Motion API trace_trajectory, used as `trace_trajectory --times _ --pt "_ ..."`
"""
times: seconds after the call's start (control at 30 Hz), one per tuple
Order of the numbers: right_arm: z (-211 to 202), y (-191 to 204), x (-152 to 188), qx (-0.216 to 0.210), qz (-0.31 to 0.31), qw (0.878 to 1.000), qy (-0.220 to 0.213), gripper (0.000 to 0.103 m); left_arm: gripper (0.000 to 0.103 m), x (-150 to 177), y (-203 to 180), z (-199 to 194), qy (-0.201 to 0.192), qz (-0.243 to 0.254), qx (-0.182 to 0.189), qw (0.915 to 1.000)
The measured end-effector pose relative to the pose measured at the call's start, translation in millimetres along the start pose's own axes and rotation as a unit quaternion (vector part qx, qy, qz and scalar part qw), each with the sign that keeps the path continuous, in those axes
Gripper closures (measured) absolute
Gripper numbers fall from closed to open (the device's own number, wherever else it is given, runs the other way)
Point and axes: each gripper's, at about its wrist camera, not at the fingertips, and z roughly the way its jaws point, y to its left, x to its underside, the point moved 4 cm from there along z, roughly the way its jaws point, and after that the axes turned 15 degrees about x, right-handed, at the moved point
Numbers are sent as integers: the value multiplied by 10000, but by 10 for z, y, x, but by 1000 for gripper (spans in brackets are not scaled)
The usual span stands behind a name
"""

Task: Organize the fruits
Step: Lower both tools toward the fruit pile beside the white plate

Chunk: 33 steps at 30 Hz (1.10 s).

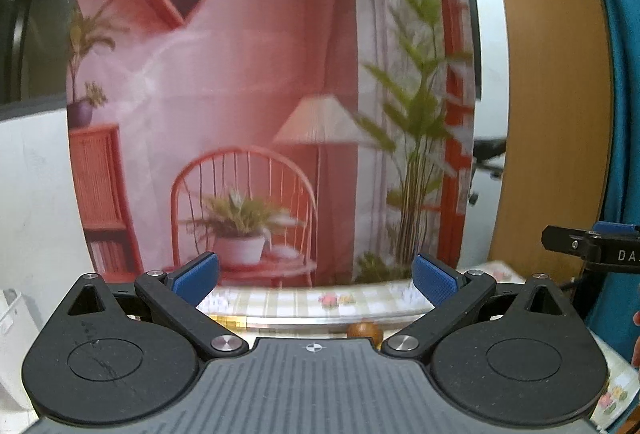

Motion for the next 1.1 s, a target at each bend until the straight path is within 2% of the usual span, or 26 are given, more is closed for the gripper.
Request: trace_trajectory --times 0.33,0.7,0.97,1.1 --pt "644 83 578 -10 -166 9980 617 0 0 518 526 592 789 -641 167 9947" --pt "1141 234 1094 64 -508 9922 1136 0 2 1115 824 1270 1458 -1158 794 9793" --pt "1424 193 1323 68 -457 9871 1530 0 18 1486 817 1740 1988 -1284 1240 9636" --pt "1538 193 1408 138 -542 9855 1603 0 30 1578 776 1968 2180 -1294 1391 9573"
